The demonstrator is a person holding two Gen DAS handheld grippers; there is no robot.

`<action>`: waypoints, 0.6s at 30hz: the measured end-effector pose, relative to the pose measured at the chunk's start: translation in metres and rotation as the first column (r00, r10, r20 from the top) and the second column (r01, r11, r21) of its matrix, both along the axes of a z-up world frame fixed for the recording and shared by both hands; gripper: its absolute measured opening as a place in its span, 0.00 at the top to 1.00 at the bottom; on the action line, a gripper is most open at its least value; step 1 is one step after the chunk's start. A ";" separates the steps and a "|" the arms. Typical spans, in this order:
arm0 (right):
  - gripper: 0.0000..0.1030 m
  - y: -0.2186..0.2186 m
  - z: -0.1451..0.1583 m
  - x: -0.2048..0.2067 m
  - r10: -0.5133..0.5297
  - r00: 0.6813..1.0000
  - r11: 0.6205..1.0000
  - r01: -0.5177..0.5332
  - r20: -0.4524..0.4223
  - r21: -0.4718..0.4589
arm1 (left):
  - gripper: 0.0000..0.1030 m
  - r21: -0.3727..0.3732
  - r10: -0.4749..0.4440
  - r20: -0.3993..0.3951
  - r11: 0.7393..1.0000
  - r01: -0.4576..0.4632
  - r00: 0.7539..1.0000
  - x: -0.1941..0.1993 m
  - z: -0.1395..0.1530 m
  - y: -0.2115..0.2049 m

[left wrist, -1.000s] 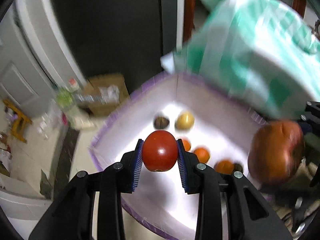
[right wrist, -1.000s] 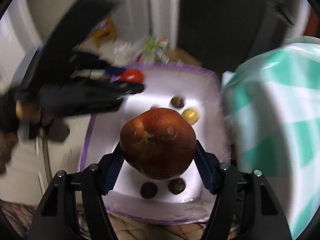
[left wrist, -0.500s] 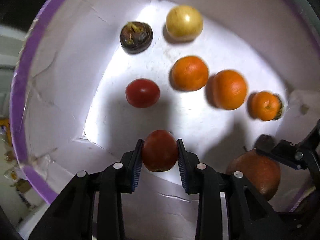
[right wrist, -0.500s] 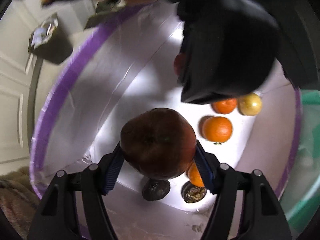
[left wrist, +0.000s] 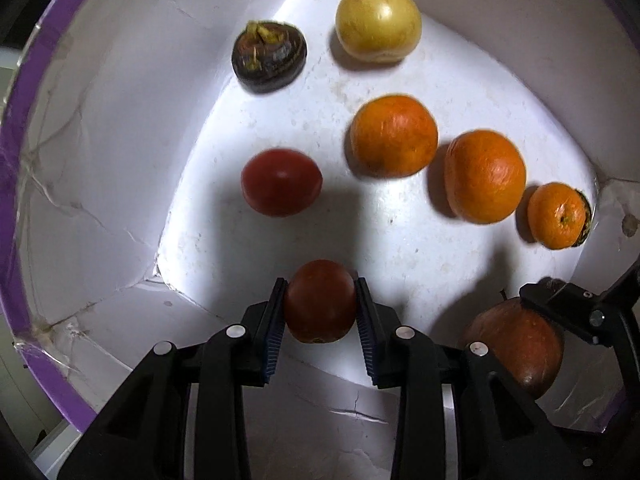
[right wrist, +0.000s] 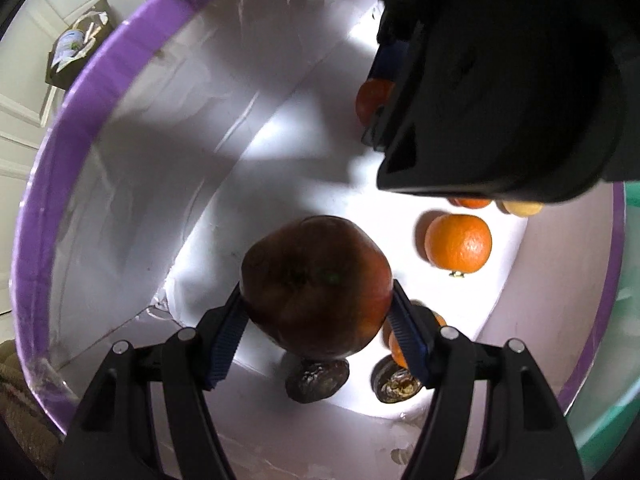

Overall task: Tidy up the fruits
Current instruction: 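Lower into the box and open both tools releasing the apple and tomato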

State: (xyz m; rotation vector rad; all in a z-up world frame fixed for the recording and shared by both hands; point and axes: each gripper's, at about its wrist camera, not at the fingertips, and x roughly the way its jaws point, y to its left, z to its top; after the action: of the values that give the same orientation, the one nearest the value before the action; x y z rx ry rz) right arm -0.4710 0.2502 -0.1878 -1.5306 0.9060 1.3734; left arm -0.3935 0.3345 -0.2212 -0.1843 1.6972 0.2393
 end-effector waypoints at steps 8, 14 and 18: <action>0.13 -0.012 0.041 0.014 -0.043 0.998 0.986 0.051 -0.054 0.157 | 0.30 0.009 0.115 0.198 0.993 -0.119 0.973 -0.022 0.048 0.011; 0.13 -0.031 0.123 0.067 -0.219 0.960 0.901 0.268 -0.176 0.342 | 0.14 0.108 0.165 0.613 0.951 -0.288 0.773 -0.080 0.169 0.005; 0.03 -0.047 0.188 0.099 -0.316 0.909 0.778 0.412 -0.271 0.475 | 0.10 0.216 0.043 0.790 0.914 -0.343 0.612 -0.115 0.260 -0.026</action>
State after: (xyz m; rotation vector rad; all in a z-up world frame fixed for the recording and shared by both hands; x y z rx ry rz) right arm -0.3725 0.2027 0.0005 -0.7738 0.7938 1.3330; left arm -0.5086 0.3088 0.0385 -0.1740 0.7315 0.5403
